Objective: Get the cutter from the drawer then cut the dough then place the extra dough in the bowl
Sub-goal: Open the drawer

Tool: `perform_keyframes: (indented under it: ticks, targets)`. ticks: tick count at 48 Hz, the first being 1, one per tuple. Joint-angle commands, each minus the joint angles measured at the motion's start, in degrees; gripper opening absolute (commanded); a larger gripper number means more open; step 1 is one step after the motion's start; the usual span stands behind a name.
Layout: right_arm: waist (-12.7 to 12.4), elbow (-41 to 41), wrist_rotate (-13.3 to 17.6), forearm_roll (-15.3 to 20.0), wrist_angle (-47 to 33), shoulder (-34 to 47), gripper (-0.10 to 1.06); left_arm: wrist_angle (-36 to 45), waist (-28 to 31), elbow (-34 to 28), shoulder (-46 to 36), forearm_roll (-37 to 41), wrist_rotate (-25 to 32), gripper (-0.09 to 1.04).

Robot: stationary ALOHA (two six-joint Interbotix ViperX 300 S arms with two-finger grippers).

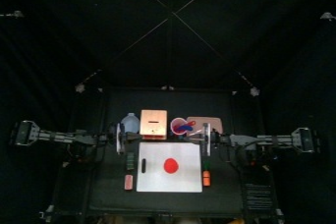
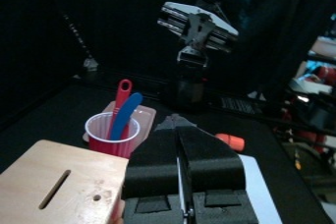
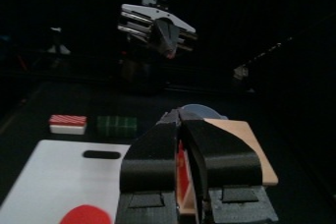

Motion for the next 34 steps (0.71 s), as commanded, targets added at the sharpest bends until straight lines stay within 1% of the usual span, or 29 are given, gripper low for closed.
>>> perform_keyframes:
  ticks: [1, 5, 11, 16, 20, 26, 28, 34]
  targets:
    - [-3.43, -6.86, 0.18, -0.18, -2.11, 8.96, -0.02, -1.32, -2.64, -0.70, 2.72, -3.69, 0.00, 0.10]
    - [-4.92, -11.34, 0.09, -0.35, -3.43, 17.23, -0.02, -2.20, -4.48, -0.88, 4.66, -8.79, -0.26, 0.10]
    - [-5.54, -18.54, -0.09, -0.44, -3.69, 26.19, -0.02, -4.22, -5.80, -0.88, 8.26, -16.44, -1.23, 0.10]
    - [-5.71, -22.94, -0.09, -1.32, -3.60, 30.32, -0.02, -4.31, -5.98, -1.32, 11.95, -17.67, -2.64, 0.11]
    - [-5.71, -24.26, -0.09, -2.20, -3.34, 31.73, -0.02, -4.31, -6.24, -2.02, 14.24, -17.67, -4.92, 0.11]
    - [-5.89, -24.61, 0.09, -2.29, -1.23, 32.52, -0.02, -4.22, -6.50, -3.16, 17.14, -17.58, -10.11, 0.14]
    - [-6.15, -24.61, 0.09, -2.29, 0.00, 32.70, -0.02, -4.22, -6.50, -3.52, 17.93, -17.58, -11.78, 0.17]
    - [-6.06, -24.70, 0.09, -2.46, 4.13, 33.05, -0.02, -3.87, -6.59, -4.04, 18.90, -17.58, -17.23, 0.33]
